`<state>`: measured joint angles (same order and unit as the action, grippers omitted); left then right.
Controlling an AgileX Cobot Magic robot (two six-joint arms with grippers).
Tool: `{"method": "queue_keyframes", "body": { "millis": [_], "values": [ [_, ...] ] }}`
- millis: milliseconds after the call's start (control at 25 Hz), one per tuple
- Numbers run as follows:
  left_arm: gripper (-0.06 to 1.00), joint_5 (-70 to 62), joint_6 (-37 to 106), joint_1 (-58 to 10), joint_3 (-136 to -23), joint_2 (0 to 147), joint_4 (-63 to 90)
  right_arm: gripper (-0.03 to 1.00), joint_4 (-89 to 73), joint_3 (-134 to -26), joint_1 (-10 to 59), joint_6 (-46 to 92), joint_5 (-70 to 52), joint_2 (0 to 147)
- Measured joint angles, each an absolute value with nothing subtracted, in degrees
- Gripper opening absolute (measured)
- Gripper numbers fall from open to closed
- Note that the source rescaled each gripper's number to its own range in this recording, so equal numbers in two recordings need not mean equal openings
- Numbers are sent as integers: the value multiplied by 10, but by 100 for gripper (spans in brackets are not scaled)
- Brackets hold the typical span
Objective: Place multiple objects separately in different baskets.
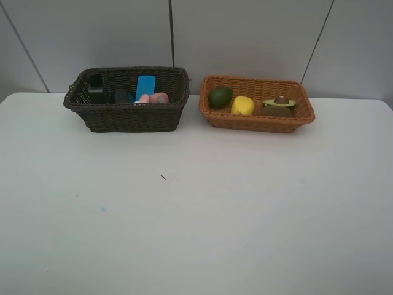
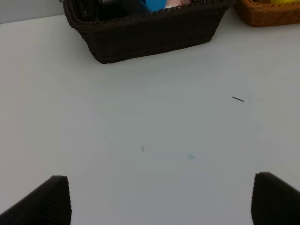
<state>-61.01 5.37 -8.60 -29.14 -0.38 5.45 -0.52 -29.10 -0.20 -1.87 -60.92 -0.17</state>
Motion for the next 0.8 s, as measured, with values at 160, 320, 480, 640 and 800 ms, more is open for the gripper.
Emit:
{"method": "queue_keyframes", "body": {
  "millis": [160, 320, 480, 640, 800],
  "values": [
    [99, -610, 54, -86, -291, -4, 54, 100, -5, -291, -2, -19, -609, -2],
    [99, -610, 54, -86, -291, -4, 54, 100, -5, -291, -2, -19, -609, -2],
    [99, -610, 54, -86, -291, -4, 54, 100, -5, -291, -2, -19, -609, -2],
    [99, -610, 54, -86, -291, -4, 54, 100, -5, -291, -2, -19, -609, -2],
    [99, -610, 54, -86, -291, -4, 54, 100, -5, -291, -2, -19, -609, -2]
  ]
}}
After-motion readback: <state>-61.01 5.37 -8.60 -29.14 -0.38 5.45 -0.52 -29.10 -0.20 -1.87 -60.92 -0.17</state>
